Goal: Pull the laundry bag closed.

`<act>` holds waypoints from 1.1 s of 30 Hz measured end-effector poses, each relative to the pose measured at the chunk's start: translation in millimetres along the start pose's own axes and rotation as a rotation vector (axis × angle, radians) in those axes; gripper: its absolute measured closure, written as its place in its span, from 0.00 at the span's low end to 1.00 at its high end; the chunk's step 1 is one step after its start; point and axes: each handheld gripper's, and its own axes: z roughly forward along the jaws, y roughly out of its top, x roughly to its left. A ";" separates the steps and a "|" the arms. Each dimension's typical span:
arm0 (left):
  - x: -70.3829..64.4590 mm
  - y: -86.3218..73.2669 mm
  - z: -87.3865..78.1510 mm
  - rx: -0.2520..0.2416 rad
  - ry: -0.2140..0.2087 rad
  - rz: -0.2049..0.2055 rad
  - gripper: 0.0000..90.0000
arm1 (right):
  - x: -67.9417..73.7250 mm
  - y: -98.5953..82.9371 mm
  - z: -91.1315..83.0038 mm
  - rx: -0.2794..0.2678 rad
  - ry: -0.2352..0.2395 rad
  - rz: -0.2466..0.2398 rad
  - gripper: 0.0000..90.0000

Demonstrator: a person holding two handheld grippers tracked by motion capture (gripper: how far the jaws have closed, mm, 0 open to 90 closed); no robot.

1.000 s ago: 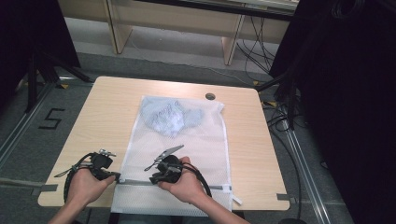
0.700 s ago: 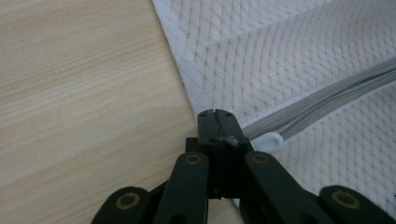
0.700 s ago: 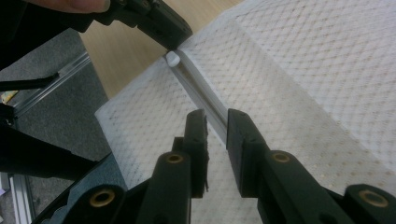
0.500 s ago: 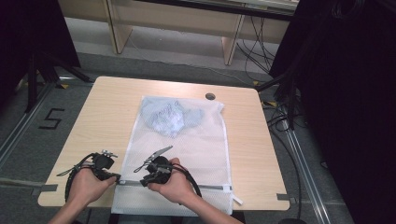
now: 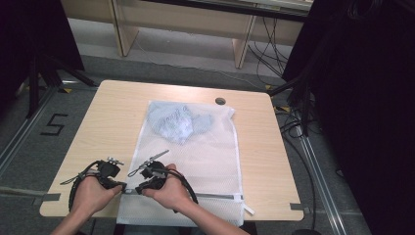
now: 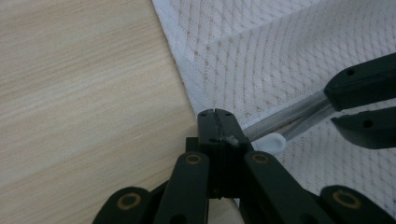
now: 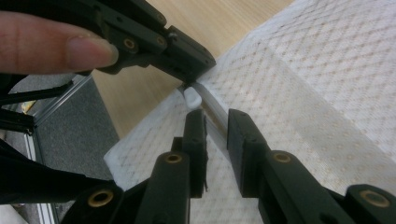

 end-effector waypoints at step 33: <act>1.1 0.2 0.5 -0.002 -0.007 -0.017 1.00 | 1.4 13.6 29.1 0.057 0.037 0.020 0.94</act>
